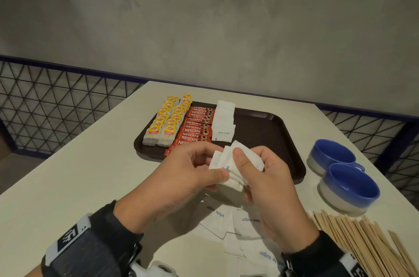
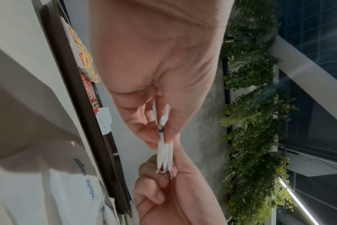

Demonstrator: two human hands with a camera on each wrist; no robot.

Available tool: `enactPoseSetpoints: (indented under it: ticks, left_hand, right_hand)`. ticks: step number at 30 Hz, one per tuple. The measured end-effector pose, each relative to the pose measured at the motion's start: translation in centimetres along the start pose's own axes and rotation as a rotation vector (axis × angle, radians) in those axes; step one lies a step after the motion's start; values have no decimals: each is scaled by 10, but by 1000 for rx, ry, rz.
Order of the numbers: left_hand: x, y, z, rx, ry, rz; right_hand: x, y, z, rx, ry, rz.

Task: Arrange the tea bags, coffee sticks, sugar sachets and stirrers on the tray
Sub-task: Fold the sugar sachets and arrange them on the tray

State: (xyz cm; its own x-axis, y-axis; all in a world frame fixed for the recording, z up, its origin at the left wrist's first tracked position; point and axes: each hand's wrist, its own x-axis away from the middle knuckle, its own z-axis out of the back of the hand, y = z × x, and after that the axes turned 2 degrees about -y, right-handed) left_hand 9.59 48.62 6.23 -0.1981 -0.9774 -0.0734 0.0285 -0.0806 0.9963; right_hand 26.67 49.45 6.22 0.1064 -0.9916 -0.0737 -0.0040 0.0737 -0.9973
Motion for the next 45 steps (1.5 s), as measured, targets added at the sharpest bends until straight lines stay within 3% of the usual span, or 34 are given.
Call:
enactPoseSetpoints:
  ticks: [8, 15, 22, 26, 29, 31, 37, 40, 45]
  left_hand:
    - [2, 2, -1, 74, -46, 4]
    - [-5, -4, 3, 146, 92, -7]
    - [-4, -2, 3, 96, 64, 5]
    - [-5, 2, 10, 98, 117, 12]
    - [-11, 5, 25, 100, 272, 17]
    - [-16, 5, 35, 113, 382, 11]
    - [-15, 13, 50, 224, 543, -49]
    - [-13, 17, 55, 265, 553, -67]
    - [-15, 15, 56, 244, 535, -72]
  right_hand:
    - [2, -1, -3, 93, -17, 48]
    - [2, -4, 3, -103, -75, -82]
    - [-3, -1, 11, -11, -57, -104]
    - [-7, -12, 18, -131, 24, -162]
    - [-30, -25, 24, -219, 143, -200]
    - [-58, -32, 24, -97, 147, -195]
    - [-125, -15, 6, 506, -146, -286]
    - [-143, -1, 0, 679, -147, -281]
    - [-161, 4, -3, 745, -107, -278]
